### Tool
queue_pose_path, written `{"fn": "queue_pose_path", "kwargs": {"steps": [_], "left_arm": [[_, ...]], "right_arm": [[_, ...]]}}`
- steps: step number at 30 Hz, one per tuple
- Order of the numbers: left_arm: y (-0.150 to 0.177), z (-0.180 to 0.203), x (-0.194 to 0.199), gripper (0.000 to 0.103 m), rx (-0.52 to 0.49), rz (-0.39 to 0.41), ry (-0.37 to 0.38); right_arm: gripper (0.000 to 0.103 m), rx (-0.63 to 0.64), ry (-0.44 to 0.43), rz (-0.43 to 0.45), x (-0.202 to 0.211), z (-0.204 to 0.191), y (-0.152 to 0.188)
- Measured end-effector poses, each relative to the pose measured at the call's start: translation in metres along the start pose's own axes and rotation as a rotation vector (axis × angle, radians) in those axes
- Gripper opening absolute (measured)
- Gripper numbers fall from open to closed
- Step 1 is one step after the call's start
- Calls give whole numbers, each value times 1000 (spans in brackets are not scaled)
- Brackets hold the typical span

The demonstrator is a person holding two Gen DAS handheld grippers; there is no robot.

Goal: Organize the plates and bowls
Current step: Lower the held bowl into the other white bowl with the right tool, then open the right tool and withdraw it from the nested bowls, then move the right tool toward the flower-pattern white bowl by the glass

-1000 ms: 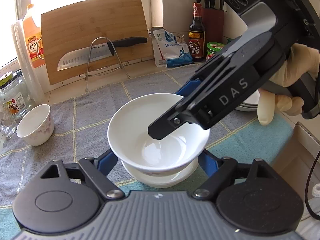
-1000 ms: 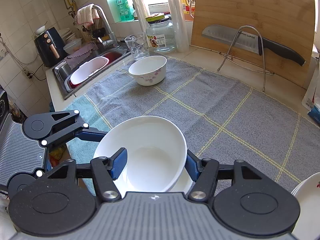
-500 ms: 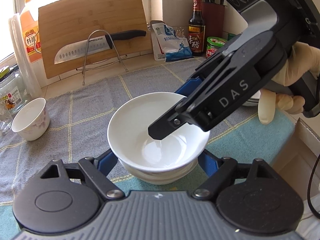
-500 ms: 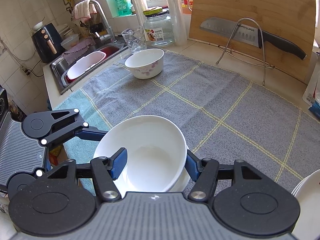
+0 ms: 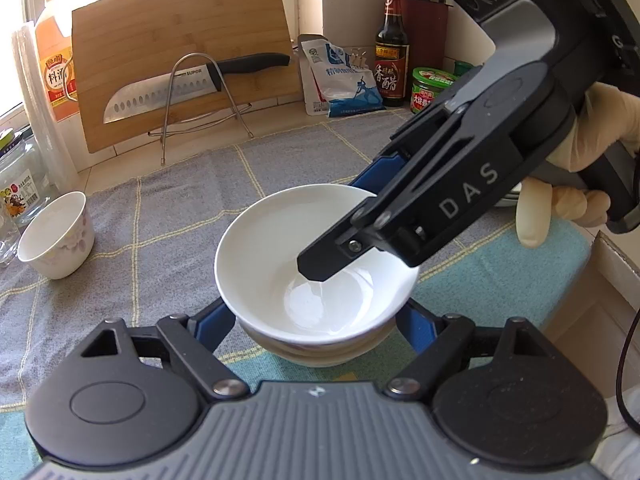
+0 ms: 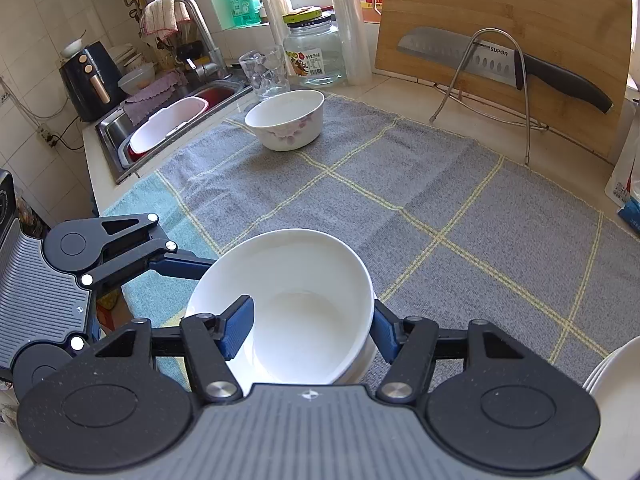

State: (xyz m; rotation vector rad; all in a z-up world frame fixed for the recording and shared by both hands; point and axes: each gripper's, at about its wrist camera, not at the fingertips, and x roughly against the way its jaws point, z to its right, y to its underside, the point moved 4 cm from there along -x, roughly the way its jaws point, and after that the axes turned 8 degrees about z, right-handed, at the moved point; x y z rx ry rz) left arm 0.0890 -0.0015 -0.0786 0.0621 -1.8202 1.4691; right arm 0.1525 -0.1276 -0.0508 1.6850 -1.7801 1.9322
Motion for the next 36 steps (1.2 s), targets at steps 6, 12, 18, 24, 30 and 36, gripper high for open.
{"fn": "queue_pose_path", "kwargs": {"steps": [6,12,18,24,30,36], "left_arm": [[1,-2,-2,89,15,-3,14],[1,-1,0,95,-11,21,3],[3,-2,7,95,-10,23,10],[3,-11,23,95,5,38,2],[7,-36,37,96,30,62,-58],[17,-79,38,96,87,69,-144]], "right_arm": [[73,0,2,-7,-2,2,1],[90,10,8,1,-1,1,1],[96,19,17,9,3,-1,-2],[98,43,16,20,5,-7,-9],[99,77,21,24,-3,-16,-25],[100,121,31,10,-22,-29,-43]]}}
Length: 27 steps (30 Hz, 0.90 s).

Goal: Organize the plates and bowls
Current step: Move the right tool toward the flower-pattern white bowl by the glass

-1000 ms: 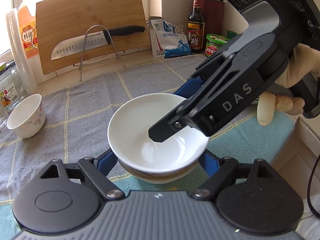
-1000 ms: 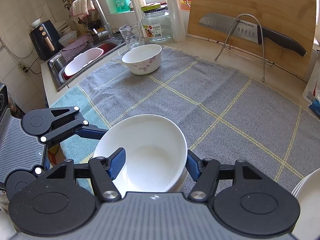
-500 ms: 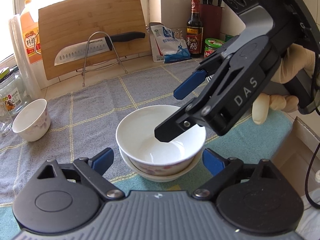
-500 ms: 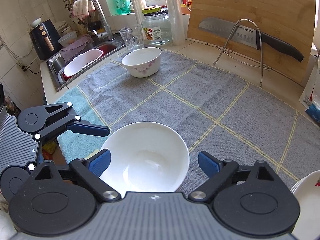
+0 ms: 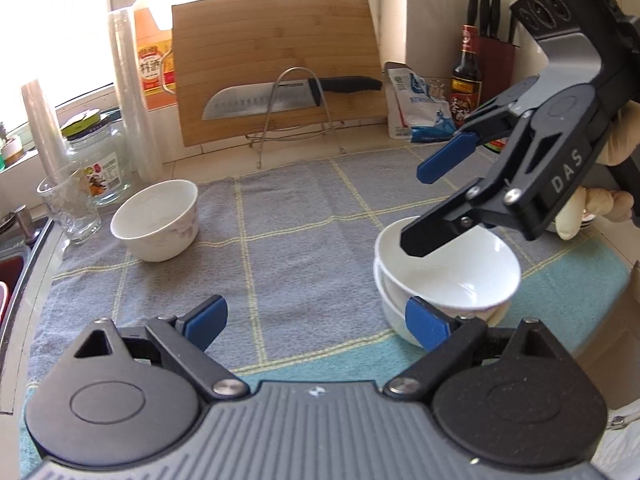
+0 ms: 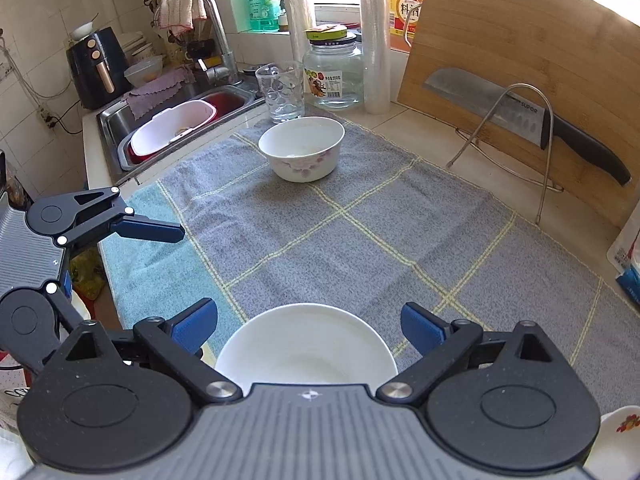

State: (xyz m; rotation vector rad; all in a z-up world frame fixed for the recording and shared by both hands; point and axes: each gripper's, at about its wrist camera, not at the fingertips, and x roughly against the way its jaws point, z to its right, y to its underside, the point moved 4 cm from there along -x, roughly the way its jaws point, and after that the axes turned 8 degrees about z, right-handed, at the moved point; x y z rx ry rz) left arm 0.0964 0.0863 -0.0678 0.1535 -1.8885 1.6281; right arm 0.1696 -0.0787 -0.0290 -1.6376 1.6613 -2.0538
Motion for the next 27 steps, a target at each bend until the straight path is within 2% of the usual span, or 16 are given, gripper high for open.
{"fn": "queue_pose_path", "kwargs": {"steps": [6,14,22,27], "left_arm": [[2,-37,-7,96,4,13,-64],[7,-74,-28,98,39,3,-98],[8,-107,-55,98,68,30,-181],[6,-123,-71,98,92,41,-208]], "right_arm": [[101,40,0,-9,-18,-9,-21],[102,100,-3,-15,-44,-13,-54],[102,137,-21,-55,-87,-5,-83],[102,131,-27,-80,-116,4,-95]]}}
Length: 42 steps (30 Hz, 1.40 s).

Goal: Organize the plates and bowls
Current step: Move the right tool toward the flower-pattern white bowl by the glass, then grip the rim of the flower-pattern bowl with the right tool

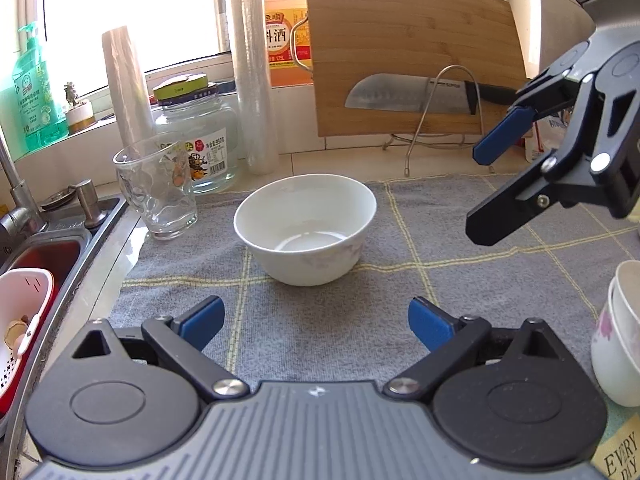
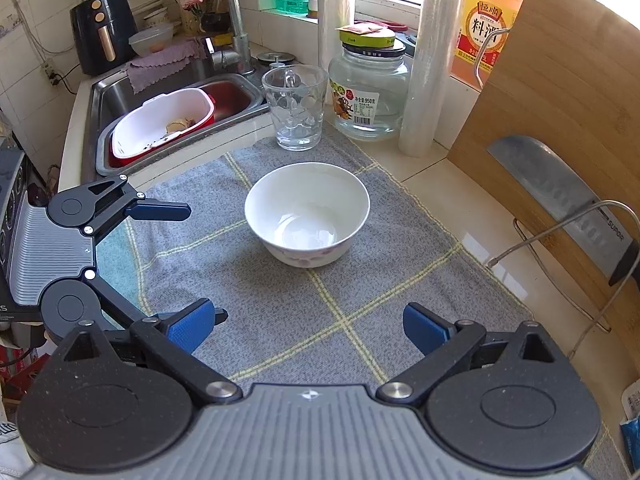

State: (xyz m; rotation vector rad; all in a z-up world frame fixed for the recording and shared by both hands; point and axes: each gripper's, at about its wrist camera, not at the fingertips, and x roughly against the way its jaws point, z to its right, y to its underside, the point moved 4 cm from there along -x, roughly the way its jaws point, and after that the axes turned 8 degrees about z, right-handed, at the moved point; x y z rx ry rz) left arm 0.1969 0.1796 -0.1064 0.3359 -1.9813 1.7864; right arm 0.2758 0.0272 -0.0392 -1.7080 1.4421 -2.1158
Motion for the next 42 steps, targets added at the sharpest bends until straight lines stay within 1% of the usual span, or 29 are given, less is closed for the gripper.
{"fn": "queue_pose_path", "kwargs": {"steps": [3,6,11,19,21,26,30,32,35,38,42], "left_arm": [[-3,-6,-9,98,6,7,-19],[-7,-9,-17,98,18,17,-16],[-10,-12,-31,98,27,28,-24],[-9,-11,-49,97,45,20,8],[-10,-13,-52,97,53,20,14],[-12,-15,-57,96,52,31,28],[-14,-15,-60,95,48,36,42],[-15,-16,-61,95,49,35,49],[-15,-14,-62,92,42,32,63],[-16,-14,-64,92,39,31,71],[-16,-15,-65,92,36,30,79]], "right_arm": [[102,-22,-19,-18,-15,7,-7],[102,-31,-25,-31,-30,12,-15],[102,-60,-39,-28,-50,21,-29],[99,-107,-69,-29,-80,32,-46],[97,-114,-77,-33,-87,34,-49],[85,-131,-87,-50,-102,39,-53],[79,-137,-86,-47,-109,41,-57],[75,-137,-90,-48,-112,42,-59],[71,-135,-92,-54,-115,42,-61],[67,-134,-100,-57,-117,41,-61],[65,-133,-110,-61,-118,40,-61]]}}
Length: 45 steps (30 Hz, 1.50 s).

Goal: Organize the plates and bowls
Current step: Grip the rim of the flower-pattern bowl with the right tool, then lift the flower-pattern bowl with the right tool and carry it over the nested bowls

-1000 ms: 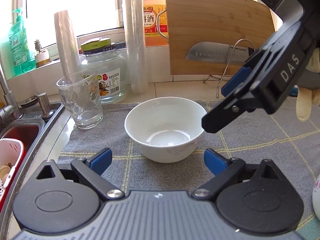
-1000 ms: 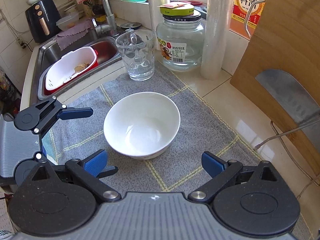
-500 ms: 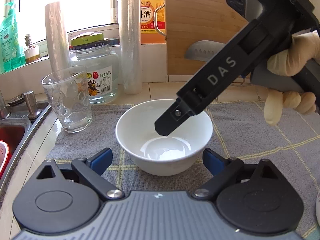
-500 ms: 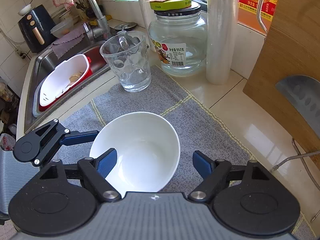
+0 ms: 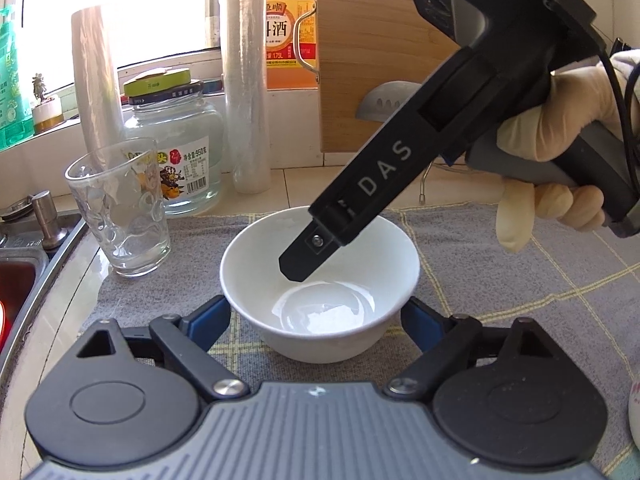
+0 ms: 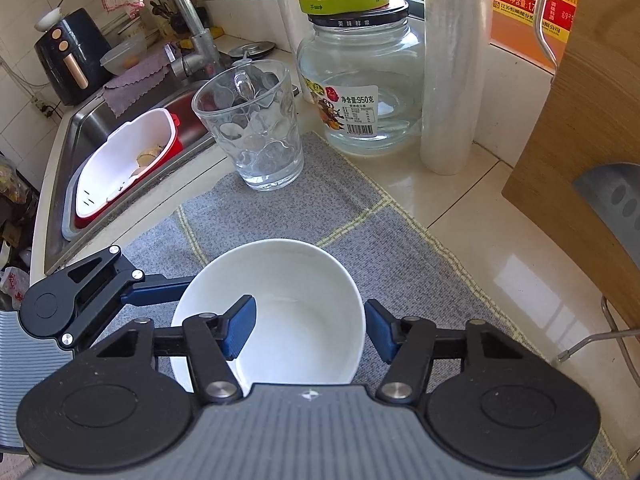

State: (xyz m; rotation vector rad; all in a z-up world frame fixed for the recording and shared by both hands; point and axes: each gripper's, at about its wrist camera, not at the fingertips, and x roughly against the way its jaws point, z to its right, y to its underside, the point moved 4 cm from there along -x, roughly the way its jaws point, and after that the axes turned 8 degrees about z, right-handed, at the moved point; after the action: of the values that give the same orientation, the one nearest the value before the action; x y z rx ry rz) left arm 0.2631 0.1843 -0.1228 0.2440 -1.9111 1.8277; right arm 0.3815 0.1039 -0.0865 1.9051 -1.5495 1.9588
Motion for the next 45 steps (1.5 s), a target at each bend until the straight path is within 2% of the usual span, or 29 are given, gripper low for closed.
{"fn": "queue_pose_path", "kwargs": {"steps": [9,19,33,45], "left_arm": [[-1,-3,0,90,14,-8,18],[-2,2,7,89,-13,-33,12],[-4,23,45,89,-47,-73,24],[-5,53,83,89,-92,-80,51]], "right_arm": [[64,6,-9,-1,-1,-3,0],[64,8,-25,5,9,-10,2],[64,-13,-76,20,44,-36,24],[64,-50,-83,54,86,-55,53]]}}
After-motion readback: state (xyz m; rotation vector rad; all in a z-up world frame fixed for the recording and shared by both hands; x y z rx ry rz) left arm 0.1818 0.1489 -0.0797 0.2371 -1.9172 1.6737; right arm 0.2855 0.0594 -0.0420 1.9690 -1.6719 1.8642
